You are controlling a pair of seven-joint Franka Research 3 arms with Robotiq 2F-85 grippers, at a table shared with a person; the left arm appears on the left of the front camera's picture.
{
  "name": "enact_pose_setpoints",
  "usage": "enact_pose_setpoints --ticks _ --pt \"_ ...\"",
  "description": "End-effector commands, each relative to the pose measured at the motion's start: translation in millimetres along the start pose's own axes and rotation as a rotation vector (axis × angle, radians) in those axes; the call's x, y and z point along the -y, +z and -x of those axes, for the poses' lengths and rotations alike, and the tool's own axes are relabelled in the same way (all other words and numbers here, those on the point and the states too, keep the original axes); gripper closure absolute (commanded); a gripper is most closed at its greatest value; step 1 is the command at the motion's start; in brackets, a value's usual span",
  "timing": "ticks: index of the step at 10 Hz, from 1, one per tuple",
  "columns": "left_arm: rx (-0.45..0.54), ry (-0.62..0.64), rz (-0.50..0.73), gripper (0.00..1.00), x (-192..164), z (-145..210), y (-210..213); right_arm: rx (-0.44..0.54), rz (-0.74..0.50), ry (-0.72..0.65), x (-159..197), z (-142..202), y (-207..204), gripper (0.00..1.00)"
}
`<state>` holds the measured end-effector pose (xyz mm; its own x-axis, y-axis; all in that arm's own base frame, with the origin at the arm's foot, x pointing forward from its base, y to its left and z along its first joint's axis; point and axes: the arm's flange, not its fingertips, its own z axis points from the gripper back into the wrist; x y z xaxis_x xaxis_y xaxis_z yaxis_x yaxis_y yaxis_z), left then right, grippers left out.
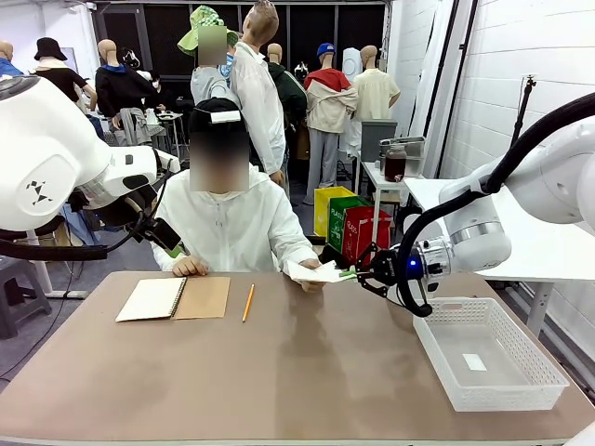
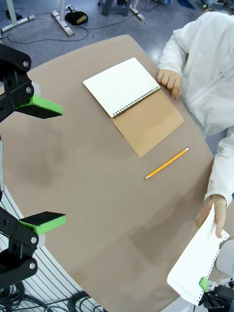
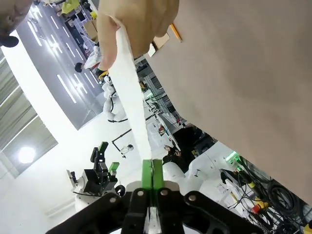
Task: Sort the paper based on its condition.
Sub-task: If a person hands you a paper, place it in the Organizing basket , and if it's crumpled, put it in the Trash can.
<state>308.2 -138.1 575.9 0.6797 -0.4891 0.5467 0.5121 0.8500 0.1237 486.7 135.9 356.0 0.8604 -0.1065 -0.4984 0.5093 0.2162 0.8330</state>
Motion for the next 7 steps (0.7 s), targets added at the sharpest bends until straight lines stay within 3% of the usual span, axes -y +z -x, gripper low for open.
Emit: enact_pose_setpoints --ticks 1,3,5,7 --pt "0.0 0.0 0.001 0.0 -1 1 0 0.057 0.035 0.031 -12 -6 -1 1.0" --pt "0.0 0.0 0.001 0.0 -1 1 0 0.094 0.085 0.234 -40 4 30 1.0" --pt "0.0 0.0 0.001 0.0 -1 1 0 0.151 0.252 0.467 -71 34 78 1.0" --pt "0.0 0.0 0.001 0.0 -1 1 0 0.174 0.413 0.642 -76 61 119 1.0"
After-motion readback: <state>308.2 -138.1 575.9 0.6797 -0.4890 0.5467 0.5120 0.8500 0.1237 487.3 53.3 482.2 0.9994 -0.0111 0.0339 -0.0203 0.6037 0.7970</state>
